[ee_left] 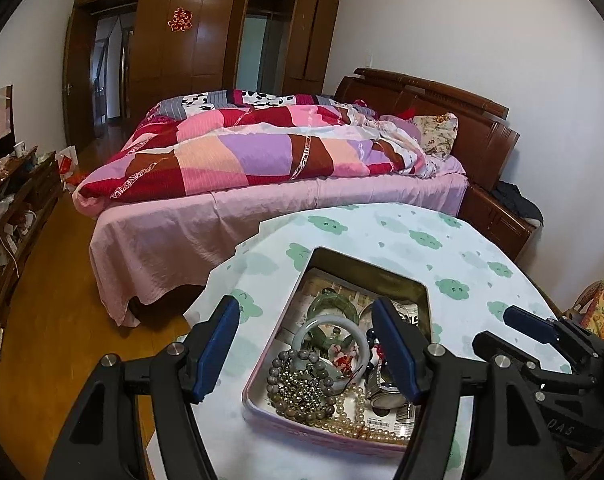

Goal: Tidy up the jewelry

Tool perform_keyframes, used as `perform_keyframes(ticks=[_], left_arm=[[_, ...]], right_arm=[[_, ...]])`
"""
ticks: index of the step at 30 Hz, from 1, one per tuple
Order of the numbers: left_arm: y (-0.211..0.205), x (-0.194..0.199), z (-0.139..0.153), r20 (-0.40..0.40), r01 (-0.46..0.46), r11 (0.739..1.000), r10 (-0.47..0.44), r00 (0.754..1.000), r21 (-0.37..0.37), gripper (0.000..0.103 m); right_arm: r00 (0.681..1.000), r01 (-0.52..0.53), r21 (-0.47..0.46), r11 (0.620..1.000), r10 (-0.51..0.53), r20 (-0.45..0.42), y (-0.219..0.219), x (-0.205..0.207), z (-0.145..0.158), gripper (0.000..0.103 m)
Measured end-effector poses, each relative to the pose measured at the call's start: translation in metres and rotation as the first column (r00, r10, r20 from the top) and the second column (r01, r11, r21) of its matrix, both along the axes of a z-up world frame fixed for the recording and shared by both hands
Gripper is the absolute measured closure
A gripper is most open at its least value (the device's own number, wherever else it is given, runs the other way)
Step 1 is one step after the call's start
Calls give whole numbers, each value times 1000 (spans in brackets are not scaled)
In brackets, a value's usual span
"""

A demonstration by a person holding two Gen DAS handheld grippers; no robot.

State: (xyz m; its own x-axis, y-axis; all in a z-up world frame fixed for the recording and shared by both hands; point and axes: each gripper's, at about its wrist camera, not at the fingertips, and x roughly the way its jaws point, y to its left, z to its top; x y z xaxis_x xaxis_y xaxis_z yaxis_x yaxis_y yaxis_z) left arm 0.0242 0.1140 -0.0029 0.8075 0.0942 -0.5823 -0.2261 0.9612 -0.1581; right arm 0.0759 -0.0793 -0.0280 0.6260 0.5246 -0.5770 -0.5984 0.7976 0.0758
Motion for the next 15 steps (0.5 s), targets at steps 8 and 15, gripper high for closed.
perform_keyframes(ticks=[8,15], left_arm=[[-5,-6,6,10,0,1000,0,1000,13,34],[-7,-8,7,10,2,1000,-2,1000,21,34]], right_arm=[[1000,12,16,1000,-12,18,-11,-4,4,35],[1000,15,24,1000,-16,27,-15,-6,6,34]])
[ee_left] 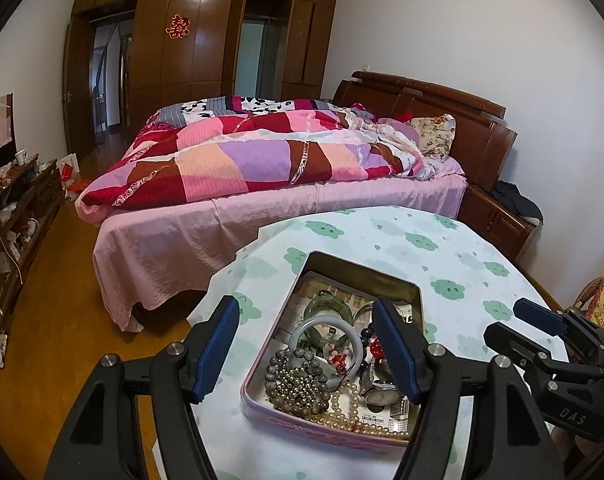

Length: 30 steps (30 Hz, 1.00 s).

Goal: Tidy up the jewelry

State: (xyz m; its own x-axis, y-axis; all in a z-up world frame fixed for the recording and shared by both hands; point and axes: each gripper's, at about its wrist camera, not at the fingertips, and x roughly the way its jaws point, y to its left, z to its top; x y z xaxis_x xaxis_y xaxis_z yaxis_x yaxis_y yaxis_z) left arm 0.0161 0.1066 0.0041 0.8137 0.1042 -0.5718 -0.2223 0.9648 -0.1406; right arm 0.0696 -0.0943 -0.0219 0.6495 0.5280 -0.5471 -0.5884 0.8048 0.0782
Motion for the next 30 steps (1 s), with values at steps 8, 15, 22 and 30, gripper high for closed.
perform_keyframes(ticks=[8,15,22,30], left_arm=[[0,1,0,-5,-4,1000,4,1000,1,34],[0,1,-1,-9,-1,1000,1,1000,3,34],[0,0,-1,-8,-2,1000,2,1000,4,34],[1,-1,-4,-12,-10,1000,10,1000,7,34]], right_arm=[[1000,-1,1,1000,1,1,0,0,0,34],[1000,-2,0,1000,2,-2,-1,-1,-2,33],[1000,-3,0,1000,3,-1,0,-2,-3,33],[1000,-1,0,1000,1,-1,0,-2,-2,32]])
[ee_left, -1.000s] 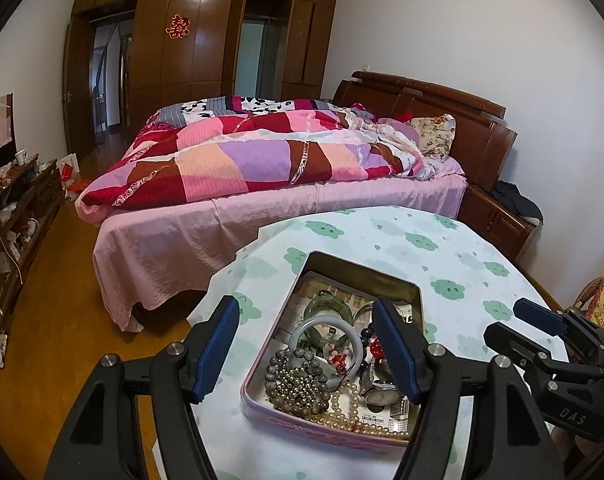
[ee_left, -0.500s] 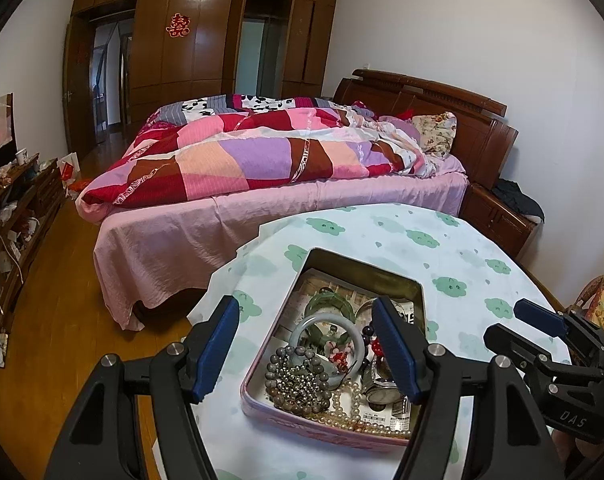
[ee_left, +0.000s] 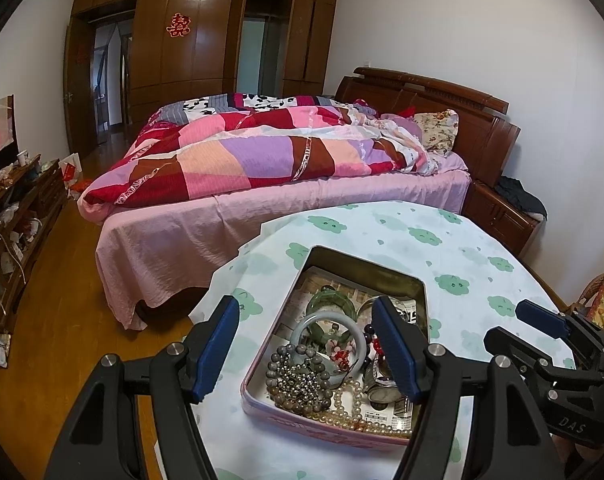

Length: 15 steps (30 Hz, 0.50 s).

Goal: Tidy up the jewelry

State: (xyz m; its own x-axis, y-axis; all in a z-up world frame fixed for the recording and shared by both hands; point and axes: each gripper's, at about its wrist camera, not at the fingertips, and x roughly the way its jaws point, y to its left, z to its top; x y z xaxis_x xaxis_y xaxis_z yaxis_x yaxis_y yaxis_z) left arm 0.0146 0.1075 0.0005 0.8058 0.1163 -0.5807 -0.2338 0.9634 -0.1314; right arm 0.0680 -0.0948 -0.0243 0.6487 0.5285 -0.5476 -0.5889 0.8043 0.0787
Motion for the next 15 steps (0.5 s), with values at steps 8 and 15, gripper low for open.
perform_keyframes(ticks=[8,15], left_arm=[[1,1,-1,3,-13,1000,13,1000,0,34],[-2,6,-3,-16,-21,1000,21,1000,4,28]], right_arm=[[1000,-1,-3,1000,1,1,1,-2,-3,32],[1000,0,-7,1000,0,1,1,-3,-6,31]])
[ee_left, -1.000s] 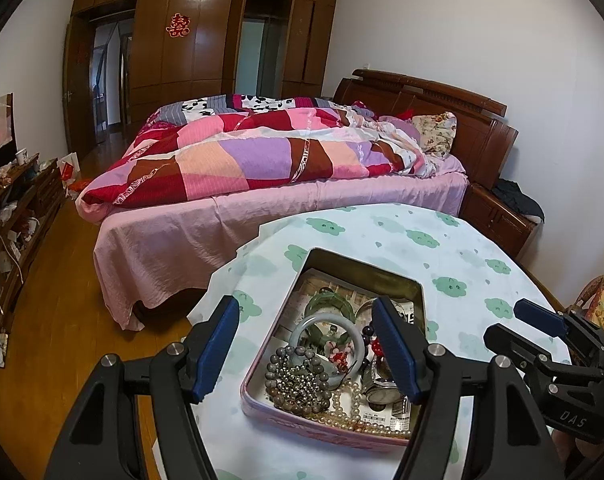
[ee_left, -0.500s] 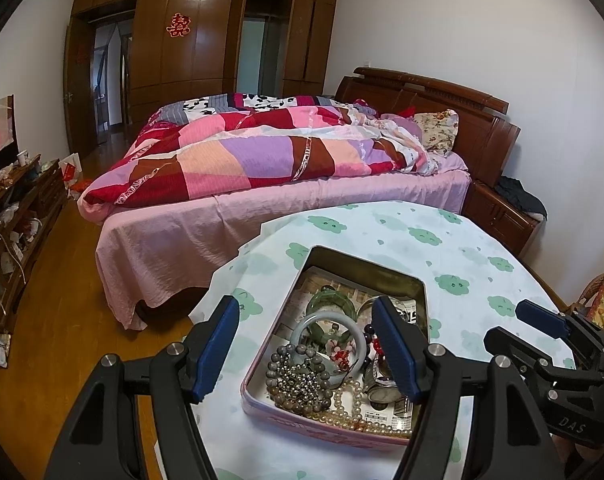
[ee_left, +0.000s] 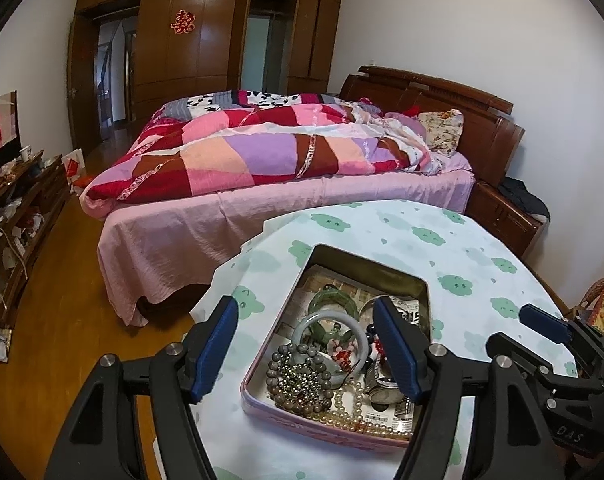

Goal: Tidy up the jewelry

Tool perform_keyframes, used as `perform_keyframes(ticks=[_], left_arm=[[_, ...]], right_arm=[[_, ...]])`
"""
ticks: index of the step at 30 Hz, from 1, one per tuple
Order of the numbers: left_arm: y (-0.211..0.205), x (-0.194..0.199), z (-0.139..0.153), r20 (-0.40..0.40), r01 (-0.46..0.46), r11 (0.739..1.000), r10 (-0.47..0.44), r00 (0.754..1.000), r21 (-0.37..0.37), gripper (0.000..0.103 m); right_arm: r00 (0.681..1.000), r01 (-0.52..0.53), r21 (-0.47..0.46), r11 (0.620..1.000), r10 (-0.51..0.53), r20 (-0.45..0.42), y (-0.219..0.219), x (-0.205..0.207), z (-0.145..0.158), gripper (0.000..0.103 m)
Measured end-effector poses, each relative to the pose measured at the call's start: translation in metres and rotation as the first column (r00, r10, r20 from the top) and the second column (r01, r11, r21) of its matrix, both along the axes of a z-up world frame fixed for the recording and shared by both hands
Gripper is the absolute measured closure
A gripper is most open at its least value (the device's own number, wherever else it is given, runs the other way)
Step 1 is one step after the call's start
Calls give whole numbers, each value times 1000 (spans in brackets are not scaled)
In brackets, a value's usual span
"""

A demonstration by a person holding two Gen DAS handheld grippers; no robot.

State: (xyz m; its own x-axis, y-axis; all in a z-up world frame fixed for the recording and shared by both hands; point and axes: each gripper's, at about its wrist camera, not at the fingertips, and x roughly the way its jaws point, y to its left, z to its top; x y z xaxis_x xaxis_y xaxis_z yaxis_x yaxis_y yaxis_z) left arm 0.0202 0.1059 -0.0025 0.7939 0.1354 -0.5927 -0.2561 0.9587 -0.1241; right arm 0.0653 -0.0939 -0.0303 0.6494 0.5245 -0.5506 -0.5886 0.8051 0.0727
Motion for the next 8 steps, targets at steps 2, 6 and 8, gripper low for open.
perform_keyframes(ticks=[2,6,8], left_arm=[[-1,0,-1,9,-5,1000,5,1000,9,23],[-3,-1,-1,13,-2,1000,1,1000,24,23],[-4,-1,-1,14,17,1000,-17,1000,19,23]], right_arm=[[1000,3,-1,1000,-3,2,-1,-1,-1,29],[1000,5,-2,1000,-5,-1,-3,0,-3,28],[1000,6,-2,1000,-7,-2,-4,1,-3,28]])
